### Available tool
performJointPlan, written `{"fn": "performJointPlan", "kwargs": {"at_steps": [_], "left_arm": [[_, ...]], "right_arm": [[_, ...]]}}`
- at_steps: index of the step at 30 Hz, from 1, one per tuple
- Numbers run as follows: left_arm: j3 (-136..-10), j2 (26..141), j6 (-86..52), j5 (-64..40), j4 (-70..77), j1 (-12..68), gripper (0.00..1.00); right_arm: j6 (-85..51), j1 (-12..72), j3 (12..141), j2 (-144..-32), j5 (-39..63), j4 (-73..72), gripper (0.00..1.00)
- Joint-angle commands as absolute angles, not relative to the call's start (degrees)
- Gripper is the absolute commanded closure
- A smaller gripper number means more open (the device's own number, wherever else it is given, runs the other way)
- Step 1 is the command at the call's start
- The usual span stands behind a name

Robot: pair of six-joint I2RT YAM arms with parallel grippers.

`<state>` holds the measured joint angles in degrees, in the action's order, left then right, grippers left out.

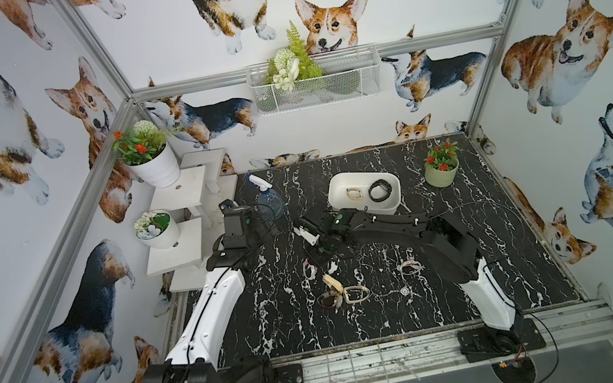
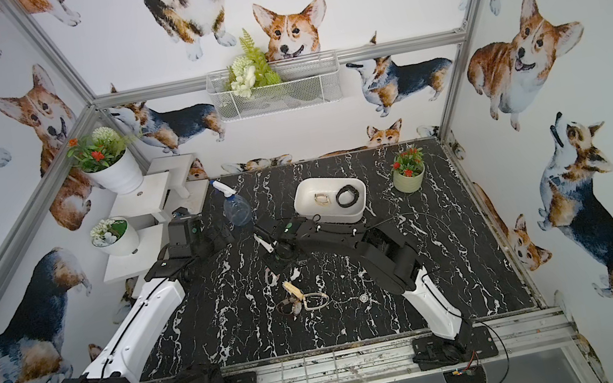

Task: Put the watch into the storage box
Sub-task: Pick up the watch at the center of the board.

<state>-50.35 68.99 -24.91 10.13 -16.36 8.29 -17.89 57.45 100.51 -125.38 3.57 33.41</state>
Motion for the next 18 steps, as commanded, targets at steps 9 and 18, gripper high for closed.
{"fn": "performJointPlan", "kwargs": {"at_steps": [9, 18], "left_arm": [[-49.48, 67.40, -24.43, 9.00, -13.10, 8.35, 0.00], [-49.48, 66.97, -24.05, 9.23, -12.91, 8.58, 0.00]], "right_arm": [[-18.74, 58.86, 104.93, -129.73, 2.82, 37.87, 0.54], [-18.90, 58.97, 106.42, -131.48, 2.33, 40.00, 0.62]]}}
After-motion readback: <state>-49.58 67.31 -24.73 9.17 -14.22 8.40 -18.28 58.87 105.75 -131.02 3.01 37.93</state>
